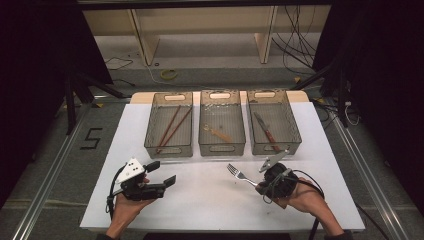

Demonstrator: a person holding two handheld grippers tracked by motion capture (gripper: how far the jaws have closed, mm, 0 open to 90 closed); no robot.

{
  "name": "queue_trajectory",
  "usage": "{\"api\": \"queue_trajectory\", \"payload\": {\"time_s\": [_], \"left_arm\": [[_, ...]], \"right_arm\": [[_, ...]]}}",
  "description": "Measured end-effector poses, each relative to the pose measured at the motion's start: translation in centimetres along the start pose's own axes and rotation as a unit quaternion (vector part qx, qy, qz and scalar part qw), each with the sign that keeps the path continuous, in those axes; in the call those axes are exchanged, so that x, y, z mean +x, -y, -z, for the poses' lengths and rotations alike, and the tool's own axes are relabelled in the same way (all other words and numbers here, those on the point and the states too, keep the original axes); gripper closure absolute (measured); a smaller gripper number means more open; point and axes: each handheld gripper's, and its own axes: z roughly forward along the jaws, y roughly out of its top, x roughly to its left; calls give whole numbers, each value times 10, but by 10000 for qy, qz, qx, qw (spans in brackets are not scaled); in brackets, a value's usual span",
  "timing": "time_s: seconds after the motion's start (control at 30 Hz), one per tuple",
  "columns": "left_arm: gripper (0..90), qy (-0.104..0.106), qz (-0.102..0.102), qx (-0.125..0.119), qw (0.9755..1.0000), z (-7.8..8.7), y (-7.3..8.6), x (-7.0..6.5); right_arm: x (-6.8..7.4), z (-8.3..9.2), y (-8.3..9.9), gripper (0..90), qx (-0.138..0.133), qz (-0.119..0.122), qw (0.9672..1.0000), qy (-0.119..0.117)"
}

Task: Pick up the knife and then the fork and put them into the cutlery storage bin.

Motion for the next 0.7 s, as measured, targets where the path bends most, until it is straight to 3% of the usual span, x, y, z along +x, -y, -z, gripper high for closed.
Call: {"api": "queue_trajectory", "payload": {"time_s": [0.7], "left_arm": [[179,-21,31,-27,10000,0,0,0]], "right_arm": [[-32,27,-42,781,-745,-217,9968,208]]}}
